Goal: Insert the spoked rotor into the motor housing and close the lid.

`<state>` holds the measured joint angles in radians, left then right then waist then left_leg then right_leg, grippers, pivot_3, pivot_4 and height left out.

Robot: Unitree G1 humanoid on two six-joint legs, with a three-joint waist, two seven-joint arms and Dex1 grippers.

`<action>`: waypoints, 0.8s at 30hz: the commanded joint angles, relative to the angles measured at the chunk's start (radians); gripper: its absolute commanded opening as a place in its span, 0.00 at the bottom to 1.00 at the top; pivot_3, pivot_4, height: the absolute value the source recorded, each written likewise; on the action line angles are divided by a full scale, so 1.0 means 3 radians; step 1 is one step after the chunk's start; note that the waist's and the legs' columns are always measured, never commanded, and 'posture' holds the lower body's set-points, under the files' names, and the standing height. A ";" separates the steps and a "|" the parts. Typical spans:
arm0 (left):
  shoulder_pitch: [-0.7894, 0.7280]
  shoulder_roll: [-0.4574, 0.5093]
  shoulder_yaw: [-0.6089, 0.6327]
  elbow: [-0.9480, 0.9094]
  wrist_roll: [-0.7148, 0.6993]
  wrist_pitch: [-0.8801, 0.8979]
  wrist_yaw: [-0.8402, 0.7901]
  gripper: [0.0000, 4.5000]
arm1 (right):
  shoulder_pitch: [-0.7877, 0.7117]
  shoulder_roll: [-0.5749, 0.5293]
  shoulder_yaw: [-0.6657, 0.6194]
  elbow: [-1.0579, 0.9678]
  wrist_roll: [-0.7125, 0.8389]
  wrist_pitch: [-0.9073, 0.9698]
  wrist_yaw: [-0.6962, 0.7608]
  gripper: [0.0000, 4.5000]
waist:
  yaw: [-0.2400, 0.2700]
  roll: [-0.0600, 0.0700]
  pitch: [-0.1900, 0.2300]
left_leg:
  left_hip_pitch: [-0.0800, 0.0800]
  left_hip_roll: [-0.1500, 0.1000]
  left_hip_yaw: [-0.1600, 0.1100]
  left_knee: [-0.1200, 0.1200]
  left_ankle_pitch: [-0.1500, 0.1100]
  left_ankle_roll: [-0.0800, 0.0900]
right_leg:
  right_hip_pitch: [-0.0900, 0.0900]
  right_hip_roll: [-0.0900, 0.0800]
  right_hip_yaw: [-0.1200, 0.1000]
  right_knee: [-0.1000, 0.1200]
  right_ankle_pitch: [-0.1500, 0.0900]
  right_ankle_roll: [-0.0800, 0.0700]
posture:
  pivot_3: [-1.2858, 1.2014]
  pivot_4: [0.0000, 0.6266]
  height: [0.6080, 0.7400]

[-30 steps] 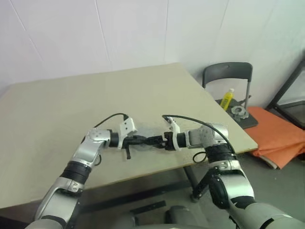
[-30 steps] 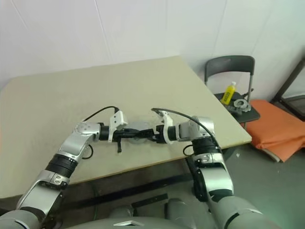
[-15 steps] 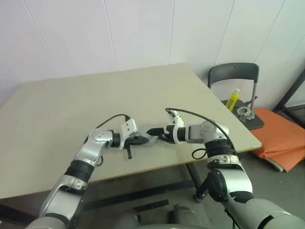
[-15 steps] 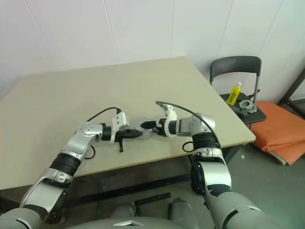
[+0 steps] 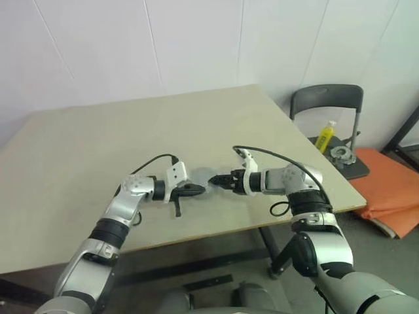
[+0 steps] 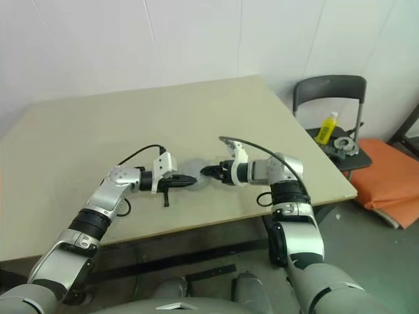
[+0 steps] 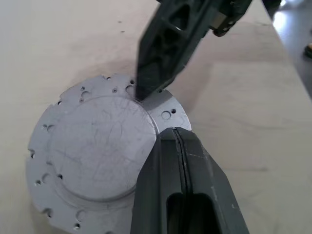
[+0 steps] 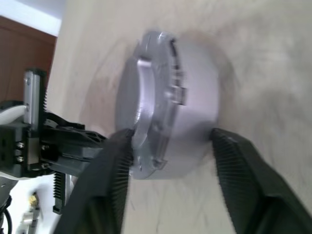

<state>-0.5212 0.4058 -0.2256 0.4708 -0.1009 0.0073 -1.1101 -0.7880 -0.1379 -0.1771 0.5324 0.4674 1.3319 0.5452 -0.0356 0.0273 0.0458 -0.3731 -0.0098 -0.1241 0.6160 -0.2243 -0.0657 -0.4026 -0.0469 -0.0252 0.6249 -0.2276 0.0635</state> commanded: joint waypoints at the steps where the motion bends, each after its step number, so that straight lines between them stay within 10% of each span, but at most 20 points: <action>1: -0.0042 0.0008 0.0000 0.0128 0.0101 0.0030 0.0123 0.00 | -0.0072 0.0060 0.0039 -0.0121 0.0181 0.0020 0.0167 0.31 | 0.0000 -0.0001 0.0001 | 0.0000 0.0000 0.0000 0.0000 0.0000 0.0000 | -0.0003 0.0000 0.0000 0.0009 0.0000 -0.0002 | 0.52 0.00 1.00; 9: -0.0091 -0.0056 0.0171 0.0154 -0.0063 0.0070 0.0165 0.00 | -0.0058 0.0012 0.0086 -0.0040 0.0217 0.0203 0.0247 0.29 | -0.0001 -0.0005 0.0004 | -0.0001 0.0001 0.0005 -0.0002 0.0001 0.0002 | -0.0006 0.0000 0.0002 0.0012 -0.0009 -0.0015 | 0.52 0.00 1.00; 24: -0.0457 -0.0317 0.1261 -0.0447 -0.1613 0.2154 0.0605 0.00 | -0.0019 0.0036 0.0208 0.0010 0.0159 0.0075 0.0263 0.29 | -0.0067 -0.0054 0.0050 | -0.0004 0.0003 0.0012 -0.0018 -0.0002 0.0007 | -0.0017 0.0003 0.0011 0.0013 -0.0017 0.0010 | 0.52 0.00 1.00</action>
<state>-0.6646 0.3037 0.1393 0.3702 -0.5649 0.6304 -0.9390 -0.7802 -0.1345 -0.1180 0.5561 0.4969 1.3742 0.6119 -0.0555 0.0110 0.0609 -0.3745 -0.0088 -0.1203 0.6101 -0.2251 -0.0634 -0.4080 -0.0458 -0.0218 0.6287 -0.2331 0.0664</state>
